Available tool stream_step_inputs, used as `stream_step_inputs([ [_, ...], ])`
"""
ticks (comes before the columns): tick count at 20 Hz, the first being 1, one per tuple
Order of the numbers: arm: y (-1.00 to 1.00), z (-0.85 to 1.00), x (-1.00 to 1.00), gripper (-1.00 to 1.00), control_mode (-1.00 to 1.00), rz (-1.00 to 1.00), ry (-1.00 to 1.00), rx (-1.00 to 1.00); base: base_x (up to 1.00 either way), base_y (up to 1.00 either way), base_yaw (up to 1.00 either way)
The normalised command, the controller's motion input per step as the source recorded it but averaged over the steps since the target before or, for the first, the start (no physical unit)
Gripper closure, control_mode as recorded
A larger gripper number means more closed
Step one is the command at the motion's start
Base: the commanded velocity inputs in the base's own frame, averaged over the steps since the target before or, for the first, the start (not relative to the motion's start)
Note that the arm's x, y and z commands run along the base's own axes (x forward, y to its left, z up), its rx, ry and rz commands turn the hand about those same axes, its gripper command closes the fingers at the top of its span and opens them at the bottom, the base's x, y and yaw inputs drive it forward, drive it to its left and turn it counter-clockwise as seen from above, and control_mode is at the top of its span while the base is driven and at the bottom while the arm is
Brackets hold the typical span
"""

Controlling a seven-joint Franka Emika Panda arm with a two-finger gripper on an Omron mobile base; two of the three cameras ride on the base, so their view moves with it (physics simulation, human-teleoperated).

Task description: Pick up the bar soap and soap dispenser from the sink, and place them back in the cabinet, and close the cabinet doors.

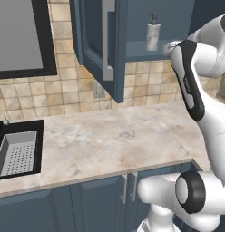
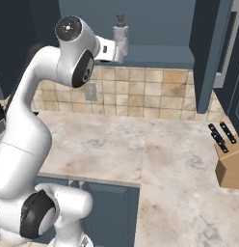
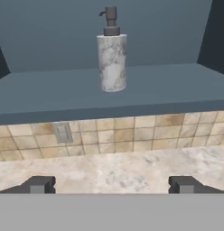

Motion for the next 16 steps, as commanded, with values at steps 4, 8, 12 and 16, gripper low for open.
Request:
stream_step_inputs([
  [4, 0.19, -0.05, -0.86, -1.0, -1.0, 0.0, 0.09, 0.0, 0.0, 0.0, 0.0],
  [8, 0.05, -0.07, -0.83, -1.0, -1.0, 0.0, 0.06, 0.0, 0.0, 0.0, 0.0],
  [12, 0.03, -0.11, -0.75, -1.0, -1.0, 0.0, 0.04, 0.0, 0.0, 0.0, 0.0],
  [16, 0.06, -0.13, -0.73, -1.0, -1.0, 0.0, 0.03, 0.0, 0.0, 0.0, 0.0],
])
